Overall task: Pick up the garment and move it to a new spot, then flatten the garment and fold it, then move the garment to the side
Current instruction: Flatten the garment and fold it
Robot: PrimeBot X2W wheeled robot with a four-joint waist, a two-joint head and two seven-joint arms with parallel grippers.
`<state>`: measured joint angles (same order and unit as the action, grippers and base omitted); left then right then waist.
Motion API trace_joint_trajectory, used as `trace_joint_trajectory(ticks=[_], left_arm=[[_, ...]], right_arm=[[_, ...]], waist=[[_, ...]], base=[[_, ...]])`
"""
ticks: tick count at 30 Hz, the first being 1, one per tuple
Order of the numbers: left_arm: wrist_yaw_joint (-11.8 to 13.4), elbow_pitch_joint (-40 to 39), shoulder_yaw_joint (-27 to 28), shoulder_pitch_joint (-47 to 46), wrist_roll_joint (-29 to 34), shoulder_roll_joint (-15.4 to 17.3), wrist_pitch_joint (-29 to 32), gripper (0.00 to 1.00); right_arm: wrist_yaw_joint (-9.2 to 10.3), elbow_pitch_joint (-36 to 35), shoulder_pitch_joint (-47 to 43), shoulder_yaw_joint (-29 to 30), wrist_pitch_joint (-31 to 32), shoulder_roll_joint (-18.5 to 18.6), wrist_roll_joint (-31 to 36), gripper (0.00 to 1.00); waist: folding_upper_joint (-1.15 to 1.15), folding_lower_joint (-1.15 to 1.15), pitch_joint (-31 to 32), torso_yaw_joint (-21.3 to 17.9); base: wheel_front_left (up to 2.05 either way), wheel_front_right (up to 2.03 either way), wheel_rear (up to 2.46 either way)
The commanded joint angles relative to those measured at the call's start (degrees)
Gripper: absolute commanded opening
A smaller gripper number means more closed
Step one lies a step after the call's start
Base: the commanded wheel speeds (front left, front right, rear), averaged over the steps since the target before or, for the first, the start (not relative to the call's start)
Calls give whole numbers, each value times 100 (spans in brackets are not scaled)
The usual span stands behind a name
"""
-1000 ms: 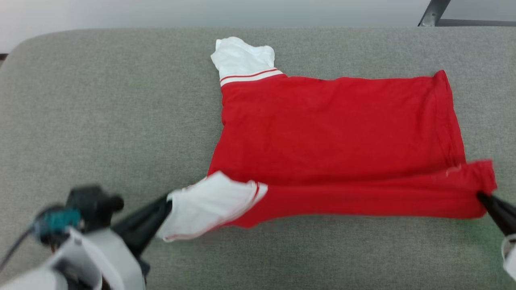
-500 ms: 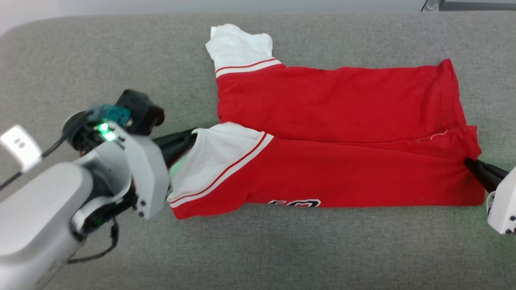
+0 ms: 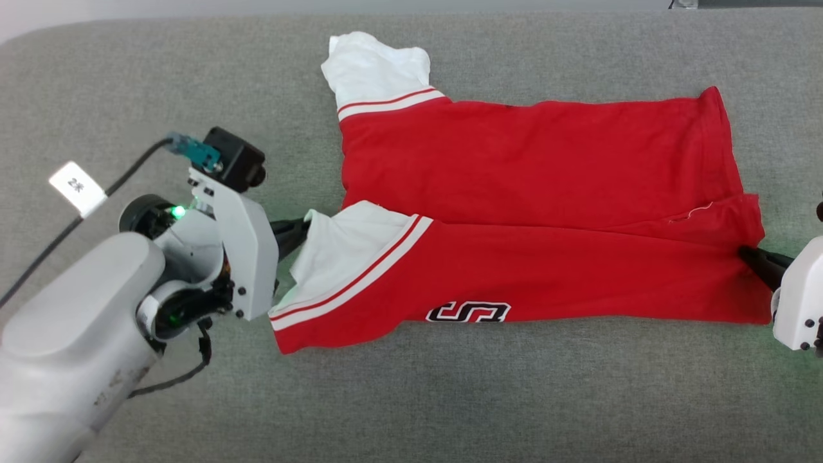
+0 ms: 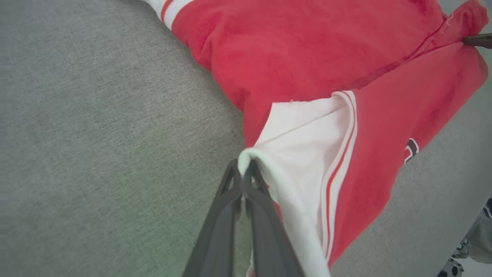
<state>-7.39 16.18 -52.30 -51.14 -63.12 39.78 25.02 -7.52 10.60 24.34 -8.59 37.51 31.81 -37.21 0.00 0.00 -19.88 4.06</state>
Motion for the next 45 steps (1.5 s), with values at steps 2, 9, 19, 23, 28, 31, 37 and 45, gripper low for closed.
trace_joint_trajectory(ticks=[2,9,19,23,28,31,37,45], left_arm=[[-4,143,43,-63,-61,-36,-21,100],[49,351,85,-82,-175,-89,13,100],[454,83,232,167,-78,162,-320,100],[821,-302,323,381,30,296,-587,100],[1333,-1000,415,794,190,483,-1025,100],[1624,-1403,490,1094,281,611,-1350,100],[2089,-2092,632,1823,566,821,-2313,100],[2648,-2429,860,2905,456,884,-3317,100]], right_arm=[[6,65,88,-4,51,-7,43,15],[6,122,117,-19,84,-53,120,100],[6,-139,-18,-7,-239,-98,202,100],[6,-404,-136,-25,-779,-58,300,100],[6,-738,-406,-100,-1873,40,569,100],[6,-879,-646,-75,-2674,1,870,100],[6,-894,-1156,183,-4313,-288,1650,100],[6,-922,-1829,1084,-5233,-1186,2475,100]], waist=[[0,0,52,36],[0,0,206,78],[0,0,549,95],[0,0,688,99],[0,0,819,115],[0,0,884,113],[0,0,970,57],[0,0,993,-151]], base=[[0,0,0],[0,0,0],[0,0,0],[0,0,0],[0,0,0],[0,0,0],[0,0,0],[0,0,0]])
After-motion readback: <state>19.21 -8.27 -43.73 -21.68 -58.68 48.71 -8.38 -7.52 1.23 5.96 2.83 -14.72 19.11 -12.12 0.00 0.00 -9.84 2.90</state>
